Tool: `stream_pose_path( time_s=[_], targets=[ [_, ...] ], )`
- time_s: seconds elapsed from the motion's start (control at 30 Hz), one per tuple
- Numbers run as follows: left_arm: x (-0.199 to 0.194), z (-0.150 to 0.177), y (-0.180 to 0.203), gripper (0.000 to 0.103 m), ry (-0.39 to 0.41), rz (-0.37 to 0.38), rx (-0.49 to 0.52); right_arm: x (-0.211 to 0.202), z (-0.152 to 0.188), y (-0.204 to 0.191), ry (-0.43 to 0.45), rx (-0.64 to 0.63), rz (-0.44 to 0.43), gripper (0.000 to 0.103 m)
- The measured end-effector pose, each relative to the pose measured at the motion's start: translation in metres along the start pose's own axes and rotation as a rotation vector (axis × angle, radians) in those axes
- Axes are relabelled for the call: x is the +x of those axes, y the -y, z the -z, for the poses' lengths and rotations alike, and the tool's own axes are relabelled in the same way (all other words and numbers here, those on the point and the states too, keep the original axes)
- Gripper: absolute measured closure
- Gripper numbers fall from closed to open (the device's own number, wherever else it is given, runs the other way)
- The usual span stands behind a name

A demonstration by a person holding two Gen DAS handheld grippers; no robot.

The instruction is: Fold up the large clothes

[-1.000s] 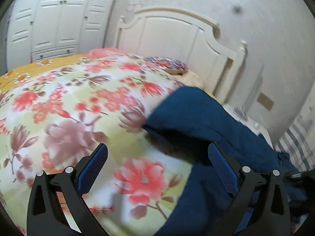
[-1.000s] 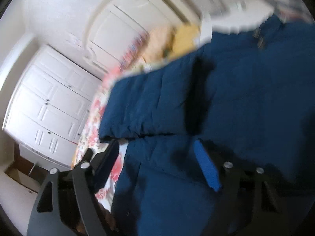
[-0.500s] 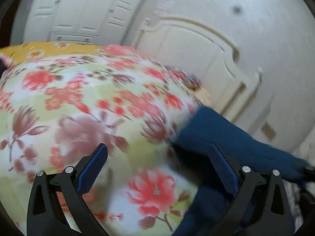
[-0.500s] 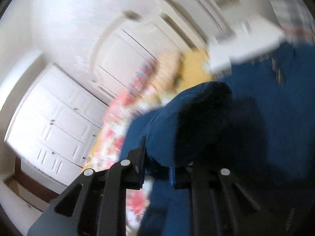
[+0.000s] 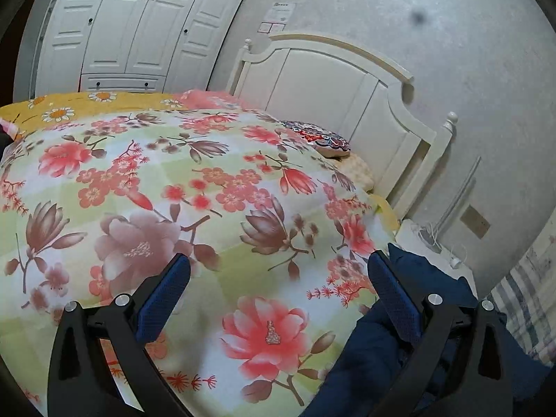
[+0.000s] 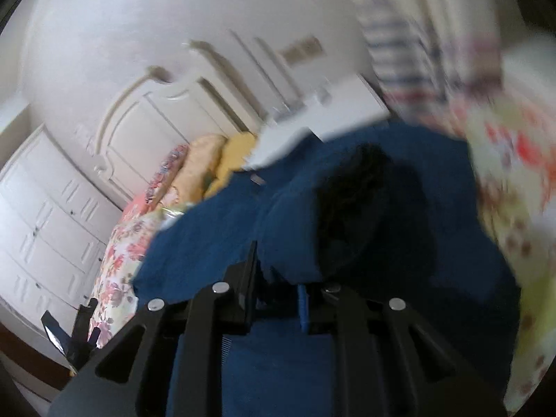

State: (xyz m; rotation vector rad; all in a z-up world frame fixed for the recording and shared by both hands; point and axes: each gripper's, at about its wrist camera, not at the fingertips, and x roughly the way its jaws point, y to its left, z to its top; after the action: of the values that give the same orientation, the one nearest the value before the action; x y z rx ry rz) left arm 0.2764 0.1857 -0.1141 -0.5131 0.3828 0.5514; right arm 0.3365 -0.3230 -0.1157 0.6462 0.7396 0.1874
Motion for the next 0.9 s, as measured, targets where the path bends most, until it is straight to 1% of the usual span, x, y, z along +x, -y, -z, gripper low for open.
stream_pose_path(
  time_s=[0.03,0.07,0.1,0.13,0.17,0.2,0.23,0.27,0.3,0.33,0.37,0.43,0.47,0.5,0.53,0.57,0.6,0.63,0.67,0.77,0.8,0.83,0.87,0.9],
  targets=[
    [0.001,0.0,0.0,0.005,-0.007,-0.004,-0.001,0.003,0.005,0.01,-0.008,0.015,-0.016,0.079],
    [0.003,0.0,-0.001,0.005,-0.015,-0.009,-0.007,0.008,0.007,0.013,-0.015,0.018,-0.004,0.075],
    [0.004,0.0,-0.003,0.005,-0.02,-0.01,-0.013,0.01,0.01,0.014,-0.026,0.02,0.057,0.056],
    [0.006,0.0,-0.005,0.005,-0.026,-0.012,-0.023,0.011,0.012,0.013,-0.019,0.021,0.106,0.046],
    [0.006,0.0,-0.007,0.005,-0.029,-0.015,-0.032,0.002,0.012,0.009,0.032,0.018,0.169,0.046],
    [0.006,0.001,-0.008,0.005,-0.03,-0.017,-0.038,-0.011,0.013,0.002,0.118,0.01,0.246,0.046],
    [0.007,0.001,-0.009,0.005,-0.032,-0.018,-0.039,-0.03,0.015,-0.01,0.244,-0.016,0.34,0.045],
    [0.007,0.001,-0.008,0.005,-0.033,-0.019,-0.037,-0.038,0.016,-0.018,0.303,-0.045,0.363,0.045],
    [0.007,0.002,-0.007,0.005,-0.035,-0.019,-0.028,-0.043,0.017,-0.03,0.345,-0.101,0.359,0.045],
    [0.007,0.002,-0.005,0.005,-0.034,-0.02,-0.021,-0.041,0.017,-0.039,0.341,-0.149,0.354,0.045],
    [0.006,0.002,-0.004,0.005,-0.031,-0.019,-0.011,-0.028,0.018,-0.054,0.285,-0.254,0.372,0.047],
    [0.004,0.002,-0.002,0.005,-0.019,-0.008,-0.004,-0.003,0.021,-0.062,0.193,-0.34,0.408,0.05],
    [0.001,0.002,-0.001,0.005,-0.009,0.01,-0.001,0.014,0.025,-0.057,0.124,-0.337,0.429,0.052],
    [-0.002,0.001,0.001,0.005,-0.002,0.029,0.01,0.029,0.029,-0.046,0.065,-0.306,0.447,0.053],
    [-0.007,-0.002,0.007,0.005,0.004,0.051,0.044,0.041,0.032,-0.042,0.04,-0.288,0.443,0.053],
    [-0.011,-0.004,0.013,0.005,0.005,0.063,0.065,0.044,0.036,-0.039,0.051,-0.292,0.442,0.053],
    [-0.019,-0.008,0.026,0.005,-0.004,0.116,0.091,0.045,0.04,-0.038,0.057,-0.3,0.445,0.053],
    [-0.024,-0.012,0.04,0.005,-0.02,0.187,0.119,0.047,0.04,-0.04,0.056,-0.306,0.452,0.053],
    [-0.029,-0.015,0.06,0.005,-0.04,0.247,0.17,0.049,0.04,-0.041,0.054,-0.318,0.462,0.053],
    [-0.032,-0.013,0.122,0.005,-0.075,0.304,0.351,0.051,0.042,-0.043,0.055,-0.323,0.464,0.053],
    [-0.025,-0.008,0.151,0.005,-0.105,0.34,0.424,0.049,0.042,-0.042,0.057,-0.319,0.458,0.052],
    [-0.018,-0.002,0.17,0.005,-0.13,0.364,0.47,0.046,0.041,-0.042,0.058,-0.315,0.453,0.052],
    [-0.008,0.005,0.187,0.005,-0.155,0.374,0.514,0.046,0.04,-0.04,0.059,-0.308,0.444,0.052],
    [0.006,0.017,0.206,0.005,-0.193,0.368,0.568,0.045,0.039,-0.038,0.06,-0.3,0.434,0.052]
  ],
)
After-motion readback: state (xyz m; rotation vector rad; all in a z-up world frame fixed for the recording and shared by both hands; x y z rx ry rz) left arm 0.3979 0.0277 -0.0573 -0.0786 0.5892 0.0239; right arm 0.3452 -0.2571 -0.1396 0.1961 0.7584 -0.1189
